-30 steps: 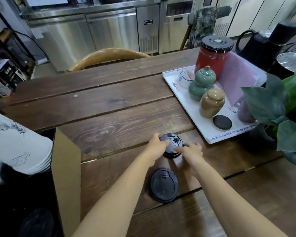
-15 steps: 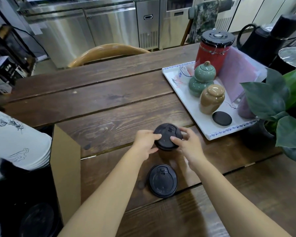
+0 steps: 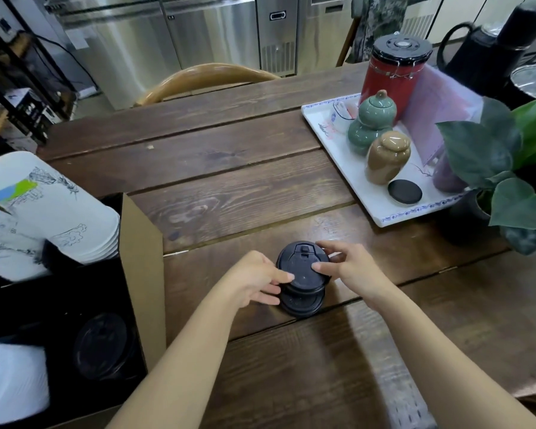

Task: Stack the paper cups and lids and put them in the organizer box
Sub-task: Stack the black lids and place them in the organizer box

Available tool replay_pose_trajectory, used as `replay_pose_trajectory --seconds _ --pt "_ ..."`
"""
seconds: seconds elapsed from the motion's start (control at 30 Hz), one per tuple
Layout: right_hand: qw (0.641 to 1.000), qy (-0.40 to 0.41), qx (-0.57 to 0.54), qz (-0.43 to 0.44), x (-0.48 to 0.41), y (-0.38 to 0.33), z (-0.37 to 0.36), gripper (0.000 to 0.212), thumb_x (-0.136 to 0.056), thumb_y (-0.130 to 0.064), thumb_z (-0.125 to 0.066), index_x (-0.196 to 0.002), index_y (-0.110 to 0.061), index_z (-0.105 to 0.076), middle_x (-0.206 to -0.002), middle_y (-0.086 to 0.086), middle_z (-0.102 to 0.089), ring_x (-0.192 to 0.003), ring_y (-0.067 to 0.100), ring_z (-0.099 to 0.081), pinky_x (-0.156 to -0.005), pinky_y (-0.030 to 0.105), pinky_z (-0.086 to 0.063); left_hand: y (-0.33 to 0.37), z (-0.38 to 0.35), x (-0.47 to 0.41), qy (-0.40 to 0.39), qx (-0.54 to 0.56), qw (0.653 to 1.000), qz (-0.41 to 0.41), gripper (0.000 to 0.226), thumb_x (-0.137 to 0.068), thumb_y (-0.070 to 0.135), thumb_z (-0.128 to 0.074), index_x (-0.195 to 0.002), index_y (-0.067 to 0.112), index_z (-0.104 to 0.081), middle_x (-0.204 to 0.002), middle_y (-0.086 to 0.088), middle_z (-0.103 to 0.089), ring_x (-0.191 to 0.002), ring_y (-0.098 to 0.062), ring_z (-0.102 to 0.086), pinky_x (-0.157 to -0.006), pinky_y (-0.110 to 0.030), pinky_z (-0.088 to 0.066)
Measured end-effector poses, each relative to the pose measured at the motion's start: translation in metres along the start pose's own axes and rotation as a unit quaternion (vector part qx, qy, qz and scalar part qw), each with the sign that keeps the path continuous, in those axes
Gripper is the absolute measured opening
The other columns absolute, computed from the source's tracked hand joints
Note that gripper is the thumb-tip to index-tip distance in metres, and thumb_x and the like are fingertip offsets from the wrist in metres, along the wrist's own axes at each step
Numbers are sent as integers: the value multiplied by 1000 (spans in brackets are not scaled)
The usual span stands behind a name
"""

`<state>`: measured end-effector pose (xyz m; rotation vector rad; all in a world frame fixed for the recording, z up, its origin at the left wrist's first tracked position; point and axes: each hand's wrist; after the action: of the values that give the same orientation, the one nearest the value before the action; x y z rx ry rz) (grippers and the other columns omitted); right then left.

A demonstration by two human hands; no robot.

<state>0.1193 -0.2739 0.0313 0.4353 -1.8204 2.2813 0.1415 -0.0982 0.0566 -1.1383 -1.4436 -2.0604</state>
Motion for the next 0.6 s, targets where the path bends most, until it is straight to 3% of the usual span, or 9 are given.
replay_pose_trajectory --seconds 0.07,0.17,0.3,0.4,0.47,0.53,0.6 --pt "1000 -9 4 -6 5 6 -3 37 -81 3 -64 -115 -12 -60 -83 1 -65 -67 3 -61 -51 5 -45 -9 -5 1 1 1 1000 10 43 -81 3 -70 -119 -6 -50 -127 -28 -54 -113 -36 -58 -83 -43 -56" --pt "999 -33 12 -4 10 11 -7 37 -85 6 -58 -111 -19 -53 -78 -7 -59 -60 -10 -61 -54 2 -45 -19 -11 2 15 14 1000 15 44 -83 3 -68 -122 -7 -49 -128 -28 -54 -115 -37 -57 -84 -42 -56" --pt "998 -40 49 0 9 20 -14 43 -87 4 -56 -128 -3 -49 -84 -14 -55 -74 -2 -55 -61 1 -46 -30 -16 0 25 35 999 28 48 -83 -1 -66 -126 -5 -46 -126 -28 -54 -112 -36 -58 -84 -42 -56" --pt "997 -34 68 7 8 25 -15 39 -86 6 -55 -124 -3 -53 -81 -13 -51 -72 1 -49 -57 -3 -41 -35 -18 1 32 54 997 36 21 -84 0 -66 -96 2 -49 -127 -25 -53 -109 -34 -57 -80 -43 -56" --pt "997 -22 74 4 6 28 -16 41 -87 1 -57 -126 -5 -52 -89 -5 -55 -79 5 -51 -66 2 -42 -38 -19 -1 47 62 996 31 20 -85 10 -68 -92 6 -49 -129 -21 -52 -105 -30 -54 -78 -43 -56" --pt "997 -15 82 -1 3 31 -17 42 -87 -6 -59 -129 -8 -51 -104 4 -55 -93 13 -51 -82 20 -42 -41 -20 -5 78 63 995 10 33 -85 24 -68 -109 8 -52 -134 -14 -48 -110 -27 -52 -79 -42 -57" --pt "997 -15 79 -5 0 31 -18 41 -89 -8 -58 -129 -9 -51 -108 4 -55 -97 14 -50 -86 27 -42 -43 -22 -9 104 77 991 -16 45 -85 29 -68 -122 12 -50 -135 -8 -48 -114 -25 -49 -85 -43 -55"
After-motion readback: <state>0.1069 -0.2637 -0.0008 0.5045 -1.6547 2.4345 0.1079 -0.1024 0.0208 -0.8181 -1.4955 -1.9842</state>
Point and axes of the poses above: each hand's wrist, its own x-axis away from the middle knuckle, its own z-axis out of the back of the hand, y = z × x
